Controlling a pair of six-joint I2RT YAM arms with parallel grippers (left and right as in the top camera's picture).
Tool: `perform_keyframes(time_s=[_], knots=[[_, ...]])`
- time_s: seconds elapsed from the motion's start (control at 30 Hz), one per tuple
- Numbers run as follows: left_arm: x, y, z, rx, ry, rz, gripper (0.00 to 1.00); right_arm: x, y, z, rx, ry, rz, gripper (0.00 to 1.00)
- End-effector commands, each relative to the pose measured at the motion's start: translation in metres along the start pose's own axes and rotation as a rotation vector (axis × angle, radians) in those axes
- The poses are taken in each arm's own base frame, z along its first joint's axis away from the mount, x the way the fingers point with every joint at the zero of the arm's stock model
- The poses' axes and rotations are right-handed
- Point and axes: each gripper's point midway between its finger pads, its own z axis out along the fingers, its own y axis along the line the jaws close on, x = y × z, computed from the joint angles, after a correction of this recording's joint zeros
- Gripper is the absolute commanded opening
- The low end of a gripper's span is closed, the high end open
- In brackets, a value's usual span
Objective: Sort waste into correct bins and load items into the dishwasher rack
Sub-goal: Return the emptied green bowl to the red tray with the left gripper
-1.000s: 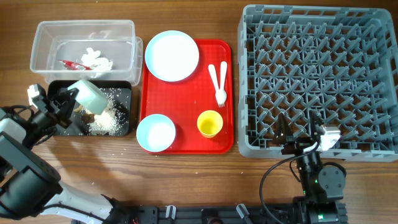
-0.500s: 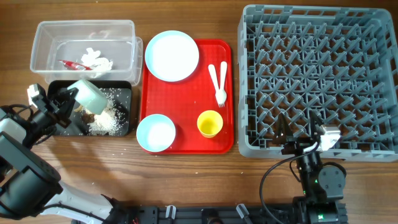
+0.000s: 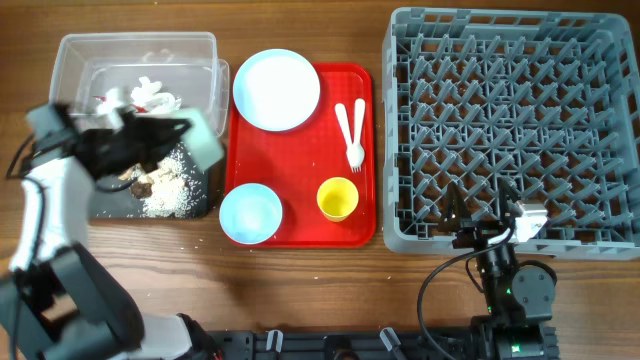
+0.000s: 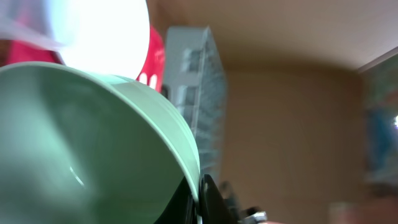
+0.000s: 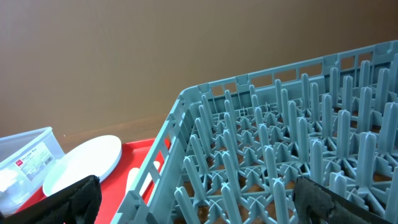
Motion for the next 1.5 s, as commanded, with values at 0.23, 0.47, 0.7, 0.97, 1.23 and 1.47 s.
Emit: perform_keyframes(time_s=[0.23,0.47,0.7,0.97,1.23,1.47], knots=[[0.065,0.023,0.118,-0.706,0.038,0.408,0.04,-0.001,0.002,0.000,-0.012,-0.002,0.015,1.00],[0.096,0.063,0.160,-0.918,0.095,0.570,0.04,-0.001,0.002,0.000,-0.012,-0.002,0.014,1.00],[0.105,0.085,0.171,-0.955,0.143,0.570,0.07,-0.001,0.000,0.000,0.000,-0.006,0.005,1.00],[0.107,0.083,0.173,-0.939,0.152,0.565,0.39,-0.002,-0.003,0.000,0.016,-0.011,-0.004,1.00],[0.097,0.045,0.174,-0.890,0.121,0.578,0.76,-0.004,0.002,0.000,-0.013,-0.018,0.058,1.00],[0.086,-0.026,0.133,-0.881,0.081,0.569,0.87,-0.019,0.040,-0.005,-0.210,-0.013,0.052,1.00]])
